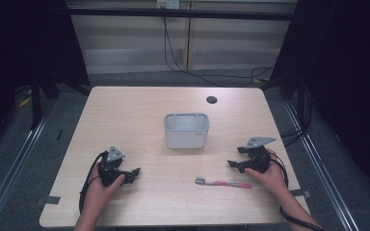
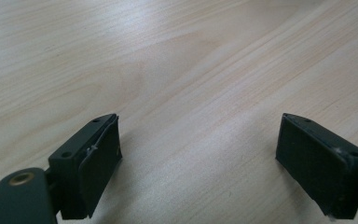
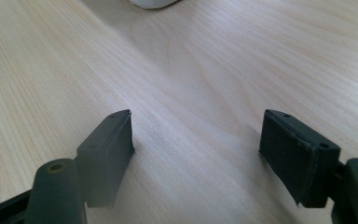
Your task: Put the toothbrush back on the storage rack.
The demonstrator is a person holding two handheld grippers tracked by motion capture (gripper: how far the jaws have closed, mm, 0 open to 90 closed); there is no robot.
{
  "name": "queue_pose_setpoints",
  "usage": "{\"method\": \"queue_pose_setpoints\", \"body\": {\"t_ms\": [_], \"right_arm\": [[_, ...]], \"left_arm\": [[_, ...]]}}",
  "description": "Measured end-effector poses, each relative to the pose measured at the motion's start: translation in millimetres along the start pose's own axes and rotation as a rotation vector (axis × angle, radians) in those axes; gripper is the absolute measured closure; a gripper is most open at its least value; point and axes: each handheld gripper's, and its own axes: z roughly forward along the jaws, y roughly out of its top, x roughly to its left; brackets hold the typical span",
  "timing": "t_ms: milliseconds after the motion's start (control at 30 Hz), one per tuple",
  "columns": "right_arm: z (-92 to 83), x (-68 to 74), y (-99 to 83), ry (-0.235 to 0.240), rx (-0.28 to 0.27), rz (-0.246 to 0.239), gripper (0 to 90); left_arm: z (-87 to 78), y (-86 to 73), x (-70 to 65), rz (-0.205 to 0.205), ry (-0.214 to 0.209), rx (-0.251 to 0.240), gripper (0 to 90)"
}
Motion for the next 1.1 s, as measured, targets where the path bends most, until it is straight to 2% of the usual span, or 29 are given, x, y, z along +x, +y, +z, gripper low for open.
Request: {"method": "queue_pose_setpoints", "body": {"t_ms": [133, 200, 233, 267, 333, 367, 433, 600, 667, 700, 833, 900, 1100], "right_arm": [[0.4, 1.1, 0.3, -0.007, 0.001, 0.008, 24.4], [-0.6, 2.5, 4.1, -0.011, 0.039, 0.011, 24.9], [-0.6, 2.5, 4.1, -0.011, 0.039, 0.011, 24.9], [-1.6, 3.1, 9.0, -0.012, 0.083, 0.011, 26.8], [-2.7, 4.9, 13.8, -0.006, 0.119, 0.013, 27.7], [-3.1, 8.2, 17.6, 0.011, 0.136, -0.012, 28.8], [-3.7, 14.4, 23.5, 0.008, 0.172, -0.054, 30.1], [-1.9, 30.2, 36.7, 0.092, 0.206, -0.067, 32.9], [-1.2, 33.6, 38.9, 0.097, 0.215, -0.078, 33.3], [0.1, 40.2, 43.9, 0.130, 0.231, -0.106, 36.4], [0.1, 54.1, 52.5, 0.183, 0.275, -0.150, 39.4], [0.4, 60.5, 56.6, 0.195, 0.291, -0.185, 41.3], [2.5, 73.1, 64.1, 0.238, 0.328, -0.233, 45.3]], "left_arm": [[-0.1, 0.0, 0.1, 0.001, 0.001, 0.001, 13.3], [0.0, 0.0, 0.1, 0.001, 0.001, 0.000, 13.4], [0.0, 0.0, 0.1, 0.001, 0.001, 0.000, 13.4], [-0.1, 0.1, 0.2, 0.001, 0.001, 0.001, 13.4], [0.0, 0.0, 0.1, 0.001, 0.001, 0.000, 13.3], [0.0, 0.0, 0.2, 0.001, 0.001, 0.000, 13.3], [0.0, 0.0, 0.1, 0.001, 0.001, 0.000, 13.4], [0.0, 0.0, 0.1, 0.001, 0.001, 0.000, 13.4], [0.0, 0.0, 0.1, 0.001, 0.001, 0.000, 13.3], [0.0, 0.0, 0.1, 0.001, 0.001, 0.000, 13.4], [0.0, 0.0, 0.1, 0.001, 0.001, 0.000, 13.3], [0.0, 0.0, 0.1, 0.001, 0.001, 0.000, 13.4], [0.0, 0.0, 0.1, 0.001, 0.001, 0.000, 13.3]]}}
